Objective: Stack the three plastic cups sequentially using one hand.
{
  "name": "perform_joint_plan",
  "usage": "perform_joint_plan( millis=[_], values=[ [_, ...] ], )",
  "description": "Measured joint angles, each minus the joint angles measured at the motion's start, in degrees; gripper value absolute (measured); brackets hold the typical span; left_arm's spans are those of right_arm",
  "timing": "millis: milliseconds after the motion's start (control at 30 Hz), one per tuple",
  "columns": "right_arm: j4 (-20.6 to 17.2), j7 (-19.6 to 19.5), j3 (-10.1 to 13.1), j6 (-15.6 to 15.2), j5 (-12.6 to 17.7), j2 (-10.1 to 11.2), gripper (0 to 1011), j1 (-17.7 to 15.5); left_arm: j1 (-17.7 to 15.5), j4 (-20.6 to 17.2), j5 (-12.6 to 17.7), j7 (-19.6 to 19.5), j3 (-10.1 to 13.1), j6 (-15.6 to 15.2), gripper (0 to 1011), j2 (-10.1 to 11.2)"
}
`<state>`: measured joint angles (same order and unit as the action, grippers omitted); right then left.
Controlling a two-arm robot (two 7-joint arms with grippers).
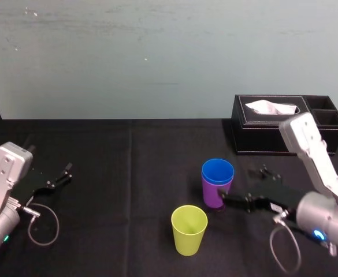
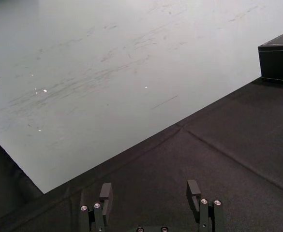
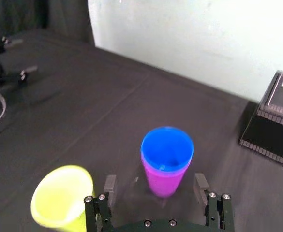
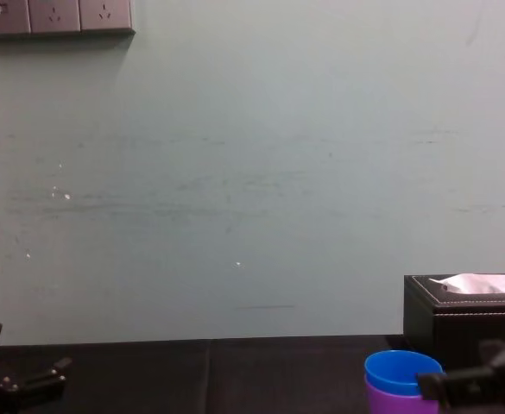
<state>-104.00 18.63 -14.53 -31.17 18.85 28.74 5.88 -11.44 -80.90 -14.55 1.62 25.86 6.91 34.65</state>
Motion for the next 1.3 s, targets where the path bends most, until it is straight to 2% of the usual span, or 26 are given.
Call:
perform_joint_plan(
  millis=[200,367,433,467,567,600,700,933,1133,1300],
  values=[
    [-3.34,0.42,1.33,-1.83,1.93,2.72,1004,-5.35,0.0,0.0,0.0,0.0,0.0,0.0,1000,0.0],
    [-4.26,1.42,1.44,-0.75,2.63,4.99,1004,-8.84,0.01,0.0,0.0,0.0,0.0,0.0,1000,0.0],
    [-4.26,2.35,1.37,2.13,2.98,6.22,1004,-10.7,0.0,0.0,0.0,0.0,0.0,0.0,1000,0.0],
    [-4.26,2.35,1.37,2.13,2.98,6.22,1004,-10.7,0.0,0.0,0.0,0.0,0.0,0.0,1000,0.0],
    [-3.77,3.16,1.49,5.83,3.51,6.75,1004,-12.19,0.0,0.0,0.0,0.0,0.0,0.0,1000,0.0],
    [-3.42,3.57,1.42,7.93,3.59,6.96,1004,-12.78,0.0,0.0,0.0,0.0,0.0,0.0,1000,0.0],
    [-2.59,4.4,0.68,11.64,3.47,7.35,1004,-13.28,0.0,0.0,0.0,0.0,0.0,0.0,1000,0.0],
    [-0.76,4.87,-2.06,16.14,1.1,7.59,1004,-12.48,0.0,0.0,0.0,0.0,0.0,0.0,1000,0.0],
    [0.29,4.5,-4.57,16.75,-2.15,6.93,1004,-10.59,0.0,0.0,0.0,0.0,0.0,0.0,1000,0.0],
    [0.65,3.95,-5.65,15.93,-3.58,5.77,1004,-9.32,0.0,0.0,0.0,0.0,0.0,0.0,1000,0.0]
  ],
)
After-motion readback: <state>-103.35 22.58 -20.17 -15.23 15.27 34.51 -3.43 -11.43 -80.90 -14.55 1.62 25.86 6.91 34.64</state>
